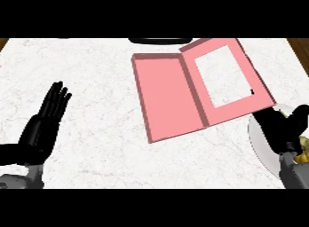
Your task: Pick the squash from the plate and place it in the cardboard box
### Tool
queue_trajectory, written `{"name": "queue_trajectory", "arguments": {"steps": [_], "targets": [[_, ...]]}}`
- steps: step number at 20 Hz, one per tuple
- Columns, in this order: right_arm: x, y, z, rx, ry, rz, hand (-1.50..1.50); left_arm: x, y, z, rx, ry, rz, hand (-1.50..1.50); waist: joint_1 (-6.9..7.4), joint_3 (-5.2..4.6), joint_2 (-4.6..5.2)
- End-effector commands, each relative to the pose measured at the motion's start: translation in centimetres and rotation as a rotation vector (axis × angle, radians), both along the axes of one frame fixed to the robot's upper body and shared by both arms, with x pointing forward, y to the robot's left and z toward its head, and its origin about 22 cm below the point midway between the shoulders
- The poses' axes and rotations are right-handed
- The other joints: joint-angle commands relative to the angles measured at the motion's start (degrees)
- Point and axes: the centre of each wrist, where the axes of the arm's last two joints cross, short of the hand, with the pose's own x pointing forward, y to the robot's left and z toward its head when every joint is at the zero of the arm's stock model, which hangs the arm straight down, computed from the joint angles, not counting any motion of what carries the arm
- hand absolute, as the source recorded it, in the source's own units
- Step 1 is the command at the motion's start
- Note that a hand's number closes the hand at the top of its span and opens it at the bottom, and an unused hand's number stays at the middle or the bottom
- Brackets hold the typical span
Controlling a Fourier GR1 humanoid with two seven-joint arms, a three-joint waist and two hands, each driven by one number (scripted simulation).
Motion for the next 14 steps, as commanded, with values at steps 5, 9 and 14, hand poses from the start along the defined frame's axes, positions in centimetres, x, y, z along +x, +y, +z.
{"name": "queue_trajectory", "arguments": {"steps": [5, 9, 14], "targets": [[3.4, -5.2, 7.8, -0.592, -0.410, -0.131, -1.50, -0.6, 3.7, -1.3, 0.267, 0.122, 0.157, 0.00, 1.13, 1.29, -0.23], [1.6, -12.4, 8.1, -1.037, -0.339, -0.480, 1.50, -1.9, 4.6, -2.9, 0.291, 0.224, 0.173, 0.00, -0.43, 0.95, 0.09], [0.2, -8.6, 4.0, -1.035, -0.488, -0.576, -1.50, -1.2, 4.3, -2.7, 0.323, 0.240, 0.185, 0.00, -0.23, 1.23, -0.29]]}}
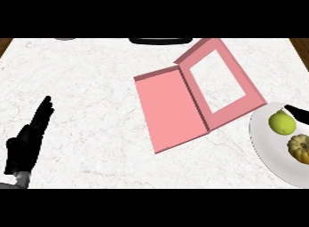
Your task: Pick the squash from the plate and place it in the cardboard box
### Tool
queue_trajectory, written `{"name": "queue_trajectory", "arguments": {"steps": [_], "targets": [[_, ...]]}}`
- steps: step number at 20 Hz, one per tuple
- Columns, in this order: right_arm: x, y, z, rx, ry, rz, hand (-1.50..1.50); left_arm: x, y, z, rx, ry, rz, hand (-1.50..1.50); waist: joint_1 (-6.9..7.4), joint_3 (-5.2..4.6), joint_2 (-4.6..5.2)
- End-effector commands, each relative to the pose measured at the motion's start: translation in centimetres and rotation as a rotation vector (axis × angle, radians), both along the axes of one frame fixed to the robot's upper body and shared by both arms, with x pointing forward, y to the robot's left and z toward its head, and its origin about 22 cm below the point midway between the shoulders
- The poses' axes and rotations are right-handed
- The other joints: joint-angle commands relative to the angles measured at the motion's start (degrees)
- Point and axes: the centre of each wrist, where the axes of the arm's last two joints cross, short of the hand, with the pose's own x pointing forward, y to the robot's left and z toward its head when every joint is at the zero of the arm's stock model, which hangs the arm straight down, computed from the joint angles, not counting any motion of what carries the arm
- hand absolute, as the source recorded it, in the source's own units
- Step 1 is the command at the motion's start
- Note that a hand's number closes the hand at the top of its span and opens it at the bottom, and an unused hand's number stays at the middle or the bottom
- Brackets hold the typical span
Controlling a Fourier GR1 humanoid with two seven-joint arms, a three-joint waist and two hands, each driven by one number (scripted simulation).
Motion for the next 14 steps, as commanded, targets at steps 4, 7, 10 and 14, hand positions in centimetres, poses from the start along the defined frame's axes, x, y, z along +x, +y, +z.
{"name": "queue_trajectory", "arguments": {"steps": [4, 7, 10, 14], "targets": [[-2.4, -0.4, 0.3, -0.268, 0.144, -0.087, -1.50, 0.0, -1.6, -0.1, 0.024, 0.035, 0.018, 0.00, 0.15, 0.00, -0.38], [-3.1, -2.7, 2.0, -0.424, 0.357, -0.140, -1.50, 0.1, -1.2, -0.1, 0.045, 0.034, 0.021, 0.00, -0.09, -0.25, -0.45], [-2.6, -1.5, 3.4, -0.482, 0.551, -0.187, -1.50, 0.1, -1.6, 0.3, 0.034, 0.039, 0.007, 0.00, 1.10, -0.31, -0.49], [-2.9, -0.2, 3.0, -0.500, 0.888, -0.236, -1.50, 1.0, -2.2, 1.2, 0.013, 0.033, -0.012, 0.00, 1.50, -0.25, -0.14]]}}
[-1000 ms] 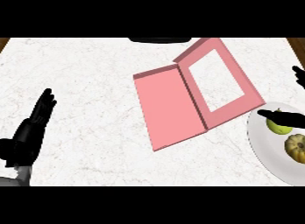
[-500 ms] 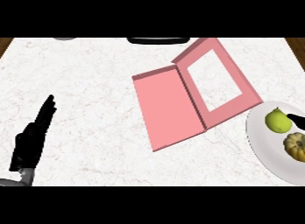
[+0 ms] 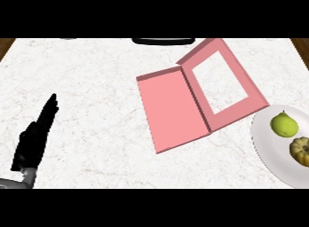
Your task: Pick the squash from the plate and place it in the cardboard box
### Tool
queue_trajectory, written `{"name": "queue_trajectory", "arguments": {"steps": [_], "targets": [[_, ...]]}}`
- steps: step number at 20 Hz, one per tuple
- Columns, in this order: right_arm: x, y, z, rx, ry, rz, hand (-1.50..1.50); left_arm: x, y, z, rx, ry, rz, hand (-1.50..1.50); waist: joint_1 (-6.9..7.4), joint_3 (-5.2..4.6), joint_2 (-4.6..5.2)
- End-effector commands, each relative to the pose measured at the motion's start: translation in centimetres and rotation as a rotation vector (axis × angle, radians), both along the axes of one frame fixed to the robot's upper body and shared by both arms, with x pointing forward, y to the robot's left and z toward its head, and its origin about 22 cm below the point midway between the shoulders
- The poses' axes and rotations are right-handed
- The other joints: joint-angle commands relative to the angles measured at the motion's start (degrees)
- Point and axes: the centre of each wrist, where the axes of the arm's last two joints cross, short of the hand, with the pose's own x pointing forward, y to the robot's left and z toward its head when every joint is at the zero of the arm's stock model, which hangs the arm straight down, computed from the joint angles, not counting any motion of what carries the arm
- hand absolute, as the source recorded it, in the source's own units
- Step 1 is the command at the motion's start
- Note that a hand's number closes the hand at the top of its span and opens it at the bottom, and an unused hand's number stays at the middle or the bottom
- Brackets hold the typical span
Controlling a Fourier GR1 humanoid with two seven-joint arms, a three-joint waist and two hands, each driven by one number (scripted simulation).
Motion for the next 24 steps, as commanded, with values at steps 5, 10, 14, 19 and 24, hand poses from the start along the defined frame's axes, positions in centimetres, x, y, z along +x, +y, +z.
{"name": "queue_trajectory", "arguments": {"steps": [5, 10, 14, 19, 24], "targets": [[1.6, 6.1, 2.0, -0.062, 0.441, -0.181, -1.50, 0.3, -0.7, 0.5, -0.004, 0.010, -0.023, 0.00, 1.23, 0.26, 0.23], [2.2, 9.6, 0.5, -0.056, 0.500, -0.251, -1.50, -0.9, -0.6, -0.1, 0.000, 0.001, -0.009, 0.00, 0.37, 0.46, 0.17], [2.3, 10.8, -0.5, -0.065, 0.461, -0.281, -1.50, -0.5, -0.6, 0.0, -0.004, -0.008, 0.006, 0.00, 0.17, 0.47, 0.17], [2.1, 9.6, -1.6, -0.097, 0.503, -0.334, -1.50, 1.2, -0.2, 2.5, -0.011, -0.007, 0.022, 0.00, -0.11, 0.49, 0.18], [0.0, 9.3, -2.9, -0.122, 0.530, -0.337, -1.50, -1.9, 1.0, -1.1, 0.004, 0.018, 0.007, 0.00, -0.50, 0.44, 0.05]]}}
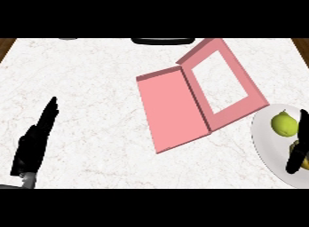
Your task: Pick the squash from the plate and place it in the cardboard box
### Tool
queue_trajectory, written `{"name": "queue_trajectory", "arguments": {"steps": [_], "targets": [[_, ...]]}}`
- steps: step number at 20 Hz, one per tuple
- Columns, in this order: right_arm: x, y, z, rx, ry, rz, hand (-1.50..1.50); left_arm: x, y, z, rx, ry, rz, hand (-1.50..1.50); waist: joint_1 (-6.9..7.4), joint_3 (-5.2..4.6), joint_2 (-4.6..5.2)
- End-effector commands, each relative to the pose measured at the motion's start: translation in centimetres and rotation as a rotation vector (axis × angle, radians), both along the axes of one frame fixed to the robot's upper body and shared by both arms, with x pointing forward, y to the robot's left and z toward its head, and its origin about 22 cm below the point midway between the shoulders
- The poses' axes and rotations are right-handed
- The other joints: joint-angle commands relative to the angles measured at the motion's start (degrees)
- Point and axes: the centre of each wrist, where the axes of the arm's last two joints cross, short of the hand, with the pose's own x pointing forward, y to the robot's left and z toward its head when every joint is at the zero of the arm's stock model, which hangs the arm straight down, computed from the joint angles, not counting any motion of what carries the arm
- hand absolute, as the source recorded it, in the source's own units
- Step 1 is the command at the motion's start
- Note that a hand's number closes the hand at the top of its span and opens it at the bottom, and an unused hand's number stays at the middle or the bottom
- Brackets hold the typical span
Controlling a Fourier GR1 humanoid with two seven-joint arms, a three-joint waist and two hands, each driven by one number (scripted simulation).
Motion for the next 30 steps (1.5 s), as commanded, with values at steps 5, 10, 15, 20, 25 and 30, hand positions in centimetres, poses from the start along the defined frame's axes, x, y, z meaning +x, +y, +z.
{"name": "queue_trajectory", "arguments": {"steps": [5, 10, 15, 20, 25, 30], "targets": [[-0.7, 1.1, 0.1, -0.083, 0.059, -0.107, -1.50, 1.0, 0.5, 0.1, 0.014, -0.005, 0.012, 0.00, -0.40, -0.01, 0.00], [-0.8, -0.8, -1.6, -0.073, 0.053, -0.119, -1.50, -0.6, 0.2, 0.1, 0.021, -0.013, 0.000, 0.00, 0.05, 0.03, 0.00], [-1.9, -1.8, -0.3, -0.061, 0.029, -0.121, -1.50, 0.9, -0.8, 1.4, -0.003, -0.003, 0.015, 0.00, -0.50, 0.03, -0.06], [-1.0, -1.8, -3.1, -0.073, 0.028, -0.127, -1.50, 1.9, 1.7, 1.1, 0.000, -0.007, 0.003, 0.00, -0.23, 0.03, 0.10], [-0.4, -1.4, -4.2, -0.068, 0.033, -0.131, -1.50, 1.2, -0.3, 2.4, 0.016, -0.009, 0.014, 0.00, -0.10, 0.05, 0.04], [-1.9, -1.4, -5.5, -0.065, 0.081, -0.118, -1.50, 0.4, 0.1, 0.0, 0.005, 0.001, 0.006, 0.00, -0.27, 0.03, 0.03]]}}
